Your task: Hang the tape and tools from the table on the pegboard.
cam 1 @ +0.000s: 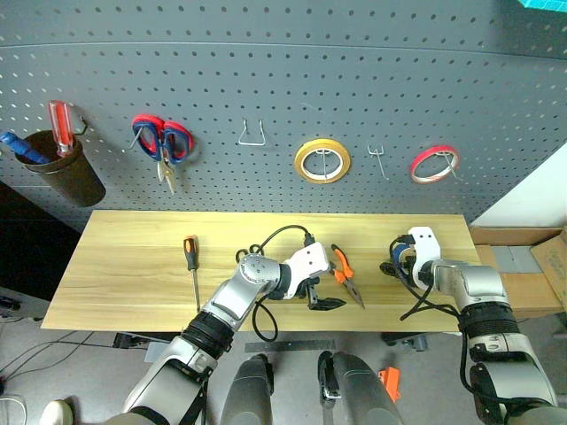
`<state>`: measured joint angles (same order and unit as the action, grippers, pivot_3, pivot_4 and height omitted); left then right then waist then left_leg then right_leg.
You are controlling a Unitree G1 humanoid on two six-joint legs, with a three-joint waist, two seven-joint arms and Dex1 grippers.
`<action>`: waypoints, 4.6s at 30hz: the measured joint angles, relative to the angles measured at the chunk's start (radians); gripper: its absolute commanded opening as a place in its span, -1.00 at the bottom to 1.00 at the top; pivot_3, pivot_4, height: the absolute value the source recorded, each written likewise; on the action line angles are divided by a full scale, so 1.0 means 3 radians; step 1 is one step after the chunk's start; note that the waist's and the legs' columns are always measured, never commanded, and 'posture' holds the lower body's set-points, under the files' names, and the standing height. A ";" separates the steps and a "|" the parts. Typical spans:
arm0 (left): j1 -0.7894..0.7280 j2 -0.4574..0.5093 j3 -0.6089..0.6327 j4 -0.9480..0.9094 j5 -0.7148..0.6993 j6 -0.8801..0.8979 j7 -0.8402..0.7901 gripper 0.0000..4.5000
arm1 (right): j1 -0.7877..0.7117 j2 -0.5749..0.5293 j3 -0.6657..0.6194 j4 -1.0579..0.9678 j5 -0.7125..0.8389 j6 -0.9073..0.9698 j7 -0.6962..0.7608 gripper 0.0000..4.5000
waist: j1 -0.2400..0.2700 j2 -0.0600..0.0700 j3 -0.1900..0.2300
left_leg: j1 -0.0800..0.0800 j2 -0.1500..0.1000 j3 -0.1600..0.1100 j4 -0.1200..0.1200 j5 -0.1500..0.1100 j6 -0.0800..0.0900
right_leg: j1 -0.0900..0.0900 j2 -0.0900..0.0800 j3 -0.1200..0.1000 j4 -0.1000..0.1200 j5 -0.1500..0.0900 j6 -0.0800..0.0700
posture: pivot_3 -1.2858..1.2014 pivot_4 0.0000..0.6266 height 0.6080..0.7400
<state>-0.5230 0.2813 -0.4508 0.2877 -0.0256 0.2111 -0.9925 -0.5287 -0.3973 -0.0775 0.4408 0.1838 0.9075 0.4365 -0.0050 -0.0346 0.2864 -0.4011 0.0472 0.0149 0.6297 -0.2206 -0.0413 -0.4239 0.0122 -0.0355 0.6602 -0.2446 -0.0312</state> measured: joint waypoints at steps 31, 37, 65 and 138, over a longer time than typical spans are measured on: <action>0.0252 0.0527 0.1303 -0.1826 -0.1650 0.2059 0.0108 1.00 | 0.2116 -0.0874 0.0811 -0.2558 -0.1456 -0.2486 -0.0268 -0.85 | -0.0045 0.0012 -0.0214 | -0.0053 -0.0006 -0.0002 0.0027 0.0006 -0.0011 | -0.0053 -0.0004 -0.0008 0.0011 0.0003 0.0030 | 0.03 -0.78 1.00; 0.0186 0.0684 0.1535 -0.2018 -0.2145 0.2494 0.0196 1.00 | 0.1665 -0.0888 0.1064 -0.1989 -0.1958 -0.3533 -0.0523 -0.85 | -0.0072 -0.0009 -0.0389 | -0.0046 -0.0007 -0.0010 0.0053 0.0006 -0.0006 | -0.0034 0.0010 -0.0008 0.0014 0.0018 0.0038 | 0.03 -0.91 1.00; 0.0066 0.0770 0.1573 -0.1844 -0.2172 0.2231 0.0507 1.00 | -0.0102 -0.0717 0.1242 0.0302 -0.1825 -0.4683 0.0275 -0.85 | -0.0070 -0.0022 -0.0579 | 0.0024 -0.0011 0.0018 0.0053 0.0013 0.0004 | 0.0016 0.0010 0.0035 0.0042 0.0032 0.0021 | 0.06 -1.00 1.00; 0.2459 0.0510 0.1297 -0.2799 -0.1093 0.0938 0.1639 1.00 | -0.0076 0.0720 0.0889 -0.0653 -0.0670 0.0442 -0.0137 0.99 | 0.0082 -0.0001 -0.0013 | -0.0005 0.0002 0.0032 0.0011 -0.0003 0.0027 | -0.0054 0.0002 0.0093 0.0039 0.0010 0.0023 | 0.15 0.08 1.00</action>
<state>0.2147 0.4343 -0.0617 -0.5522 -0.3536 0.4926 -0.5008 -0.5514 -0.1814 0.1892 0.2449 -0.0171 1.0400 0.3955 0.0195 -0.0349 0.2824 -0.4027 0.0477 0.0244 0.6331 -0.2216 -0.0331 -0.4402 0.0130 -0.0076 0.6718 -0.2415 -0.0245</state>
